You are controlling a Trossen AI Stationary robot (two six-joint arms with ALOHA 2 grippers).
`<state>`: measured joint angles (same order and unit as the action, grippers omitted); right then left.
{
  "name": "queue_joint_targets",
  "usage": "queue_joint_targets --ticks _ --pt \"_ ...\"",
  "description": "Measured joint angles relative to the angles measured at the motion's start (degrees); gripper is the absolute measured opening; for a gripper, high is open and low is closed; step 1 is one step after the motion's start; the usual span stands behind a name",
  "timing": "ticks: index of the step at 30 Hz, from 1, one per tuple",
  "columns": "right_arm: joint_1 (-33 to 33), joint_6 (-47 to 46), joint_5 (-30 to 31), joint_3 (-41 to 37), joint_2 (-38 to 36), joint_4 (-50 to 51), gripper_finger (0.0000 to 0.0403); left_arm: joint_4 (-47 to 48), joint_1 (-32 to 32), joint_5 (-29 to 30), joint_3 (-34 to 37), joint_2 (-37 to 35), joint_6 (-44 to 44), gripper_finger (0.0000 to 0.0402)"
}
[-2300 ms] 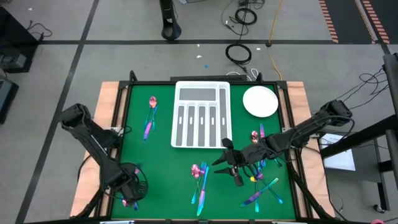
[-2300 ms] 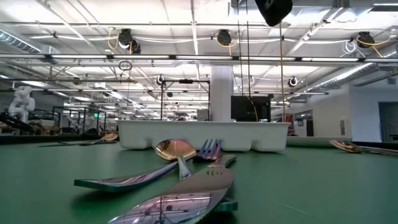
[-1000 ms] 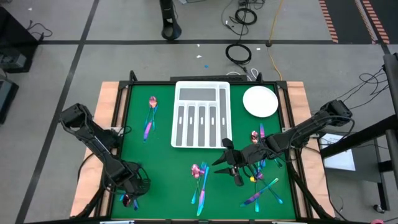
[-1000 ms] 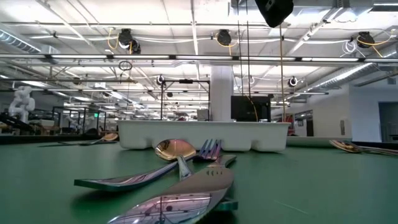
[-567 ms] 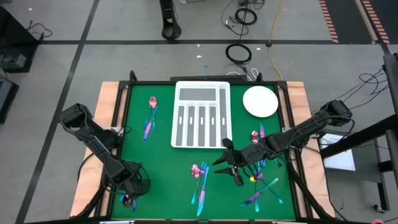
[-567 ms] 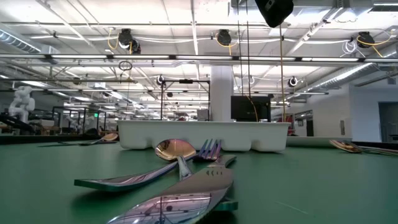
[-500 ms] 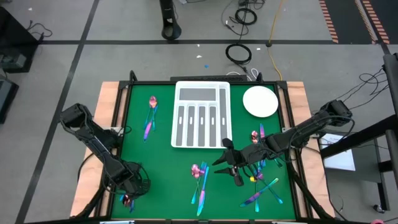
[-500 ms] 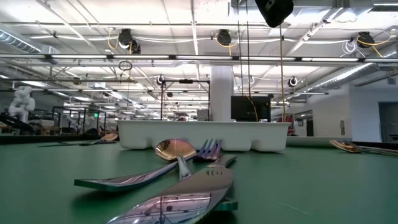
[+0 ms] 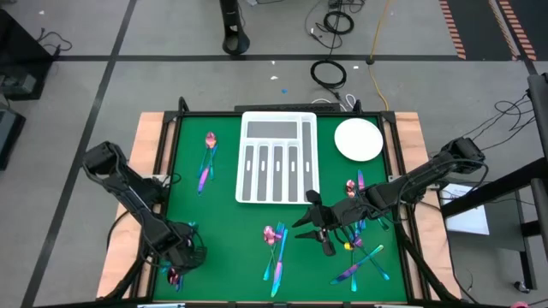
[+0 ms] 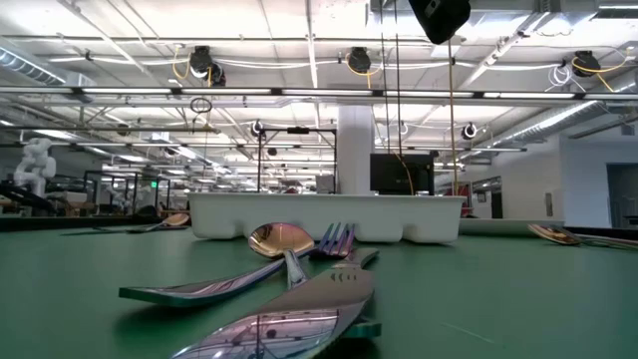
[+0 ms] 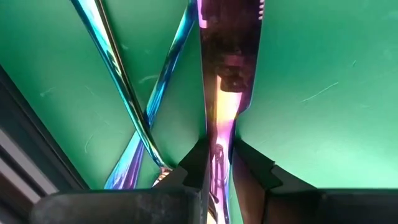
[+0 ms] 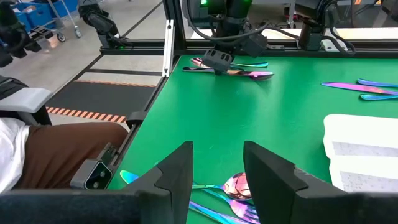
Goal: Sort silverware
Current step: Put the blue table knife into the silverware tray
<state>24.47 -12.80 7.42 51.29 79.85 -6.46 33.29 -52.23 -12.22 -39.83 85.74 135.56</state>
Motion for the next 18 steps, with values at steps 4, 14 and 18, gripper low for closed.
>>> queue_joint_targets --ticks 4,14,18 --pt "0.01 0.0 -0.01 0.0 0.0 0.02 0.013 1.13 0.09 3.56 0.24 -1.62 -0.86 0.0054" --pt "0.0 -0.02 -0.02 0.0 0.0 0.35 0.013 0.95 1.25 9.63 -0.9 -7.39 -2.66 0.0054" --pt "0.0 -0.02 0.0 0.0 0.0 0.57 0.013 0.86 3.08 12.24 -1.88 -10.18 -4.88 0.0054"
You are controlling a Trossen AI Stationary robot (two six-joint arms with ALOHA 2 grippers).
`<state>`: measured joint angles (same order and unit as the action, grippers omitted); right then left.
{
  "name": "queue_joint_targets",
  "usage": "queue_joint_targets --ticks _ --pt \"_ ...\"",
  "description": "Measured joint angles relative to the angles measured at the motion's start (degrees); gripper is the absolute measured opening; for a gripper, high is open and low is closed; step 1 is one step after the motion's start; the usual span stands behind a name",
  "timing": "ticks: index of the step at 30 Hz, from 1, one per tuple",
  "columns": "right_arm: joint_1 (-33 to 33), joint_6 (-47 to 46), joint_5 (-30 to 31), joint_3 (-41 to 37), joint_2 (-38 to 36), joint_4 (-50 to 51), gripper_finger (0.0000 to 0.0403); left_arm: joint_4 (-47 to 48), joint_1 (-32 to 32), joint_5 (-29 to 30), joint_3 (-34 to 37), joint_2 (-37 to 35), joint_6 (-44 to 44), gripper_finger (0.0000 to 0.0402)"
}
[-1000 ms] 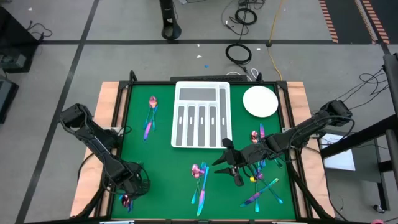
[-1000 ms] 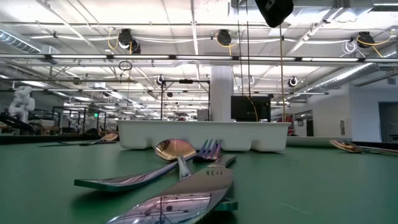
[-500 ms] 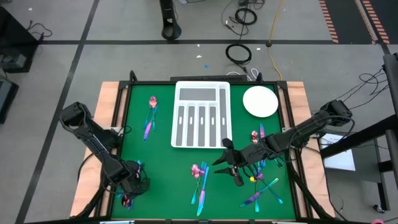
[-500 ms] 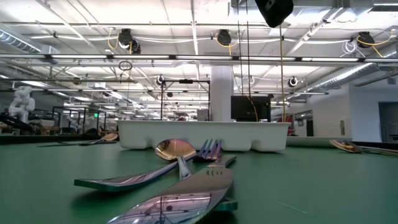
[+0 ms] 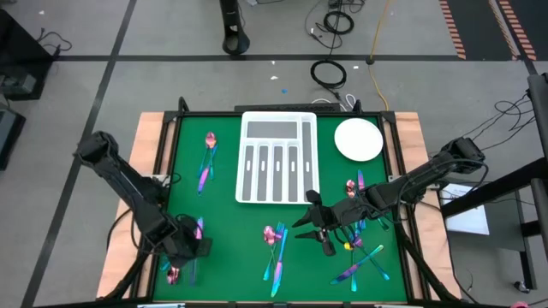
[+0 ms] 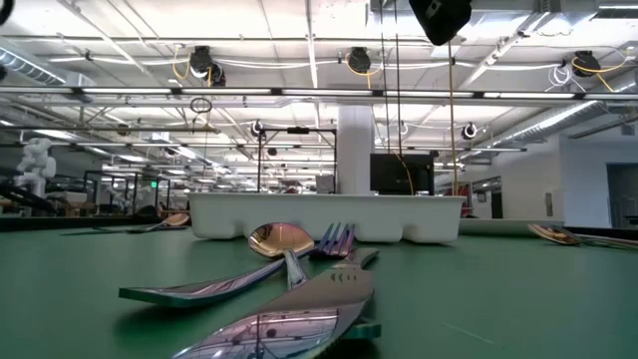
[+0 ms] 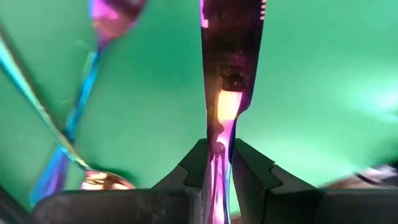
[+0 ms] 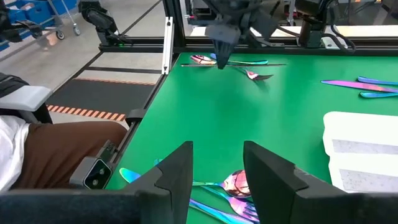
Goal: Sort silverware
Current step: Put the blue table knife into the silverware tray
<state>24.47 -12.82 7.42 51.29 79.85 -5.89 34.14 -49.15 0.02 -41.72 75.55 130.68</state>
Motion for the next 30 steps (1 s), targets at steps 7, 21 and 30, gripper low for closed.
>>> queue_joint_targets --ticks 7,21,30 --pt "0.0 0.0 0.0 0.0 0.0 0.0 0.013 -0.08 8.84 -0.39 -0.32 -4.55 -8.78 0.0054" --pt "-0.02 0.42 0.0 0.0 0.0 0.12 0.013 -0.23 34.79 -9.6 -0.39 -10.57 -29.98 0.0054" --pt "-1.43 3.39 0.09 -0.02 -0.86 0.41 0.013 -0.49 53.83 -16.33 -2.76 -9.28 -44.48 0.0054"
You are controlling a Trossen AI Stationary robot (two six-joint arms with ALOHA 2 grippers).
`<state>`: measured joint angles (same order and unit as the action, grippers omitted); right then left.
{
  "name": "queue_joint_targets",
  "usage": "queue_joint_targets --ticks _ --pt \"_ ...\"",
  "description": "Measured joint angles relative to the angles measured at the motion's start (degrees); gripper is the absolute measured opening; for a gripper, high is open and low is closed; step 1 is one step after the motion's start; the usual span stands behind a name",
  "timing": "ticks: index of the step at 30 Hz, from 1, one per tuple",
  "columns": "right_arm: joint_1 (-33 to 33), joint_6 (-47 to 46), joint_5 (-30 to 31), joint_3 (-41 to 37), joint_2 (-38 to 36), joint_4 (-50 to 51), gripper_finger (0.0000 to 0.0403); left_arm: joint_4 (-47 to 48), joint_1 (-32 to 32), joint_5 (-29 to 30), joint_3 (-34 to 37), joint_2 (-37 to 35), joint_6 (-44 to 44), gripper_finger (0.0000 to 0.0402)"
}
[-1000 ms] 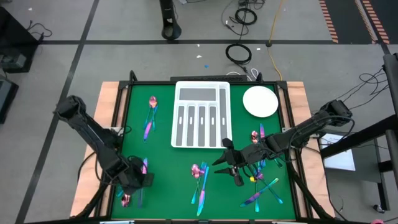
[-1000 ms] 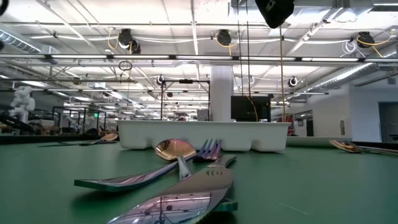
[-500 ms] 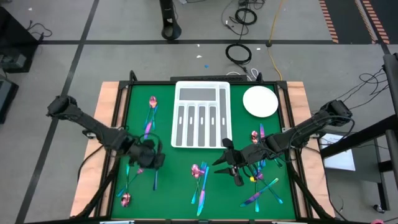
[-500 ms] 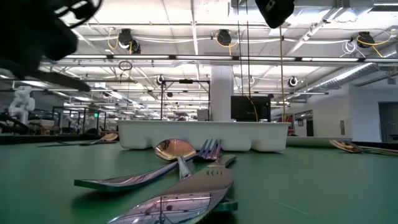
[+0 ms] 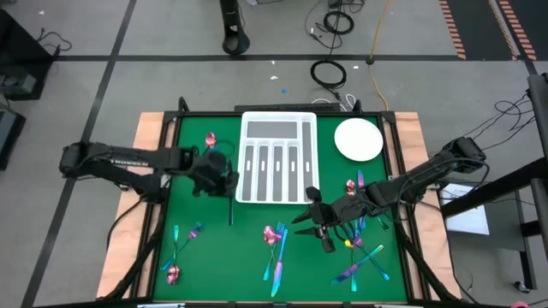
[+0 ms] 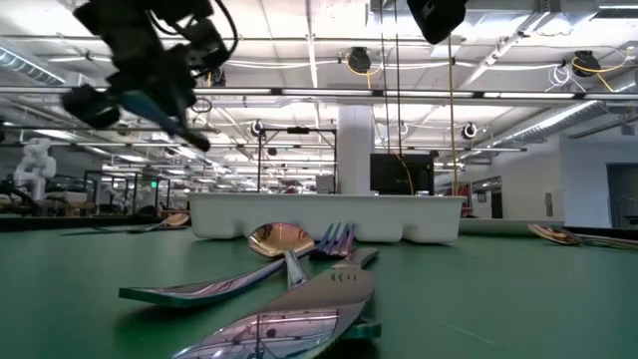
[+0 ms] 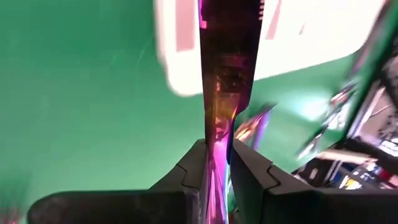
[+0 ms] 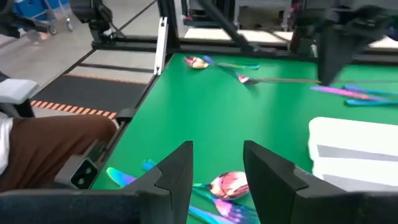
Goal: Sort silverware
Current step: Put the blue table knife into the silverware tray
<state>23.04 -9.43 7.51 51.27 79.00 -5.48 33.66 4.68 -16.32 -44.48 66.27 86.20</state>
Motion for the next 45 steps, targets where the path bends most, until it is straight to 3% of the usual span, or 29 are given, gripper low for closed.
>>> queue_joint_targets --ticks 7,14,22,32,45 --pt "-2.37 1.36 0.03 0.0 -2.24 3.15 0.013 -0.21 10.33 -1.43 -6.41 5.48 -9.89 0.0054" --pt "-4.82 3.28 -0.02 0.0 -2.53 5.72 0.013 1.03 16.37 -5.86 -10.83 15.57 -19.29 0.0053" --pt "-7.38 3.32 0.0 0.0 -2.55 7.79 0.013 7.34 22.92 -6.22 -16.13 25.9 -27.47 0.0053" --pt "-7.75 3.32 -0.02 0.0 -2.55 9.25 0.013 7.56 23.96 -8.6 -18.61 33.18 -30.15 0.0053" --pt "-7.69 3.0 -0.04 0.0 -2.55 9.46 0.013 7.66 23.79 -7.7 -19.29 36.64 -31.32 0.0053"
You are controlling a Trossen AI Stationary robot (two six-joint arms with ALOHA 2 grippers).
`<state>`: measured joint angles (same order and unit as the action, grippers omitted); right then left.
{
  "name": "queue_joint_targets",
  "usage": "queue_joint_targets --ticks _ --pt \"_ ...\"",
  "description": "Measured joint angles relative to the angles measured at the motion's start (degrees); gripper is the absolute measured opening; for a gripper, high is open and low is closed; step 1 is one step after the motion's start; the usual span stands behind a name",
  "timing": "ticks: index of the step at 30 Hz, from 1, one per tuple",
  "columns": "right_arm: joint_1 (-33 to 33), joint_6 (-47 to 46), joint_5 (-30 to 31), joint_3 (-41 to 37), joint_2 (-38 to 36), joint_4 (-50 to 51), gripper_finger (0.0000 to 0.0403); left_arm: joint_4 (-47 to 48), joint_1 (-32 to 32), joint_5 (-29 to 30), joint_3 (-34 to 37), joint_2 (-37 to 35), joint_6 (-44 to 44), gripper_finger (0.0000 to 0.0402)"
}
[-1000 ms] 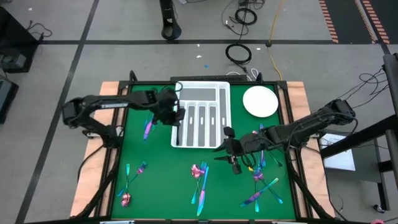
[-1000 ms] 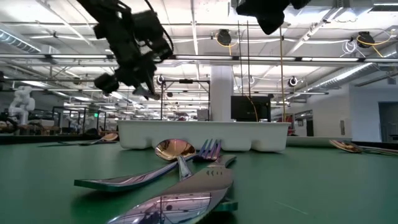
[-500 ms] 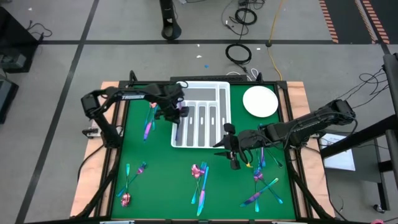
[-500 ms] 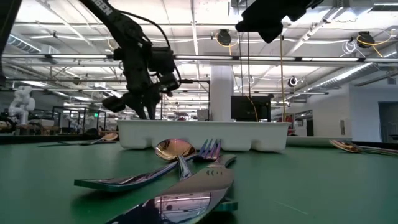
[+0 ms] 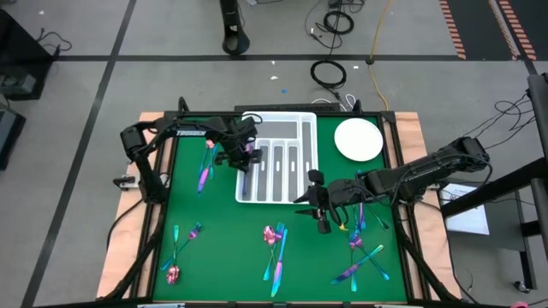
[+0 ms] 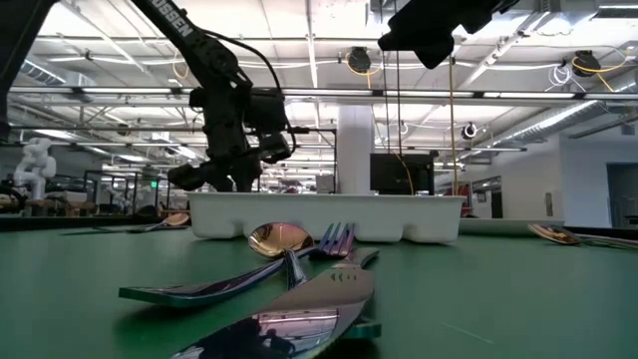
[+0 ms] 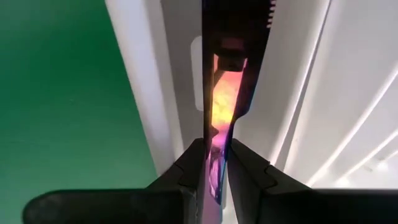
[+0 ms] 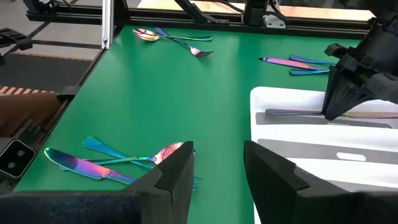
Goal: Sort silverware
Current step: Put the blue table knife into the silverware tray
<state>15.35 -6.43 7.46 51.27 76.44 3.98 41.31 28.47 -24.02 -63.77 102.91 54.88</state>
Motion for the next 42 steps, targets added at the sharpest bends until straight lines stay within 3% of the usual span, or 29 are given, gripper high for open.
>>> queue_joint_targets --ticks 12,23,35,38,42 --pt "0.12 -2.68 -0.04 0.0 0.0 1.69 0.013 0.21 -2.04 -2.55 0.02 0.0 0.27 0.0054" --pt "0.14 -3.01 -0.02 0.0 0.0 1.69 0.013 0.04 -1.77 -4.6 0.02 -0.02 0.27 0.0122" --pt "0.14 -2.1 -0.02 0.0 0.0 1.6 0.013 0.88 -1.18 -5.1 -5.53 -3.96 -4.23 0.0127" --pt "0.14 -2.1 -0.02 0.0 0.0 1.58 0.013 4.68 -1.18 -3.46 -8.57 -7.13 -8.15 0.0127" --pt "0.14 -2.97 -0.02 0.0 0.0 2.07 0.013 14.89 -1.18 3.66 -10.86 -12.73 -13.14 0.0127"
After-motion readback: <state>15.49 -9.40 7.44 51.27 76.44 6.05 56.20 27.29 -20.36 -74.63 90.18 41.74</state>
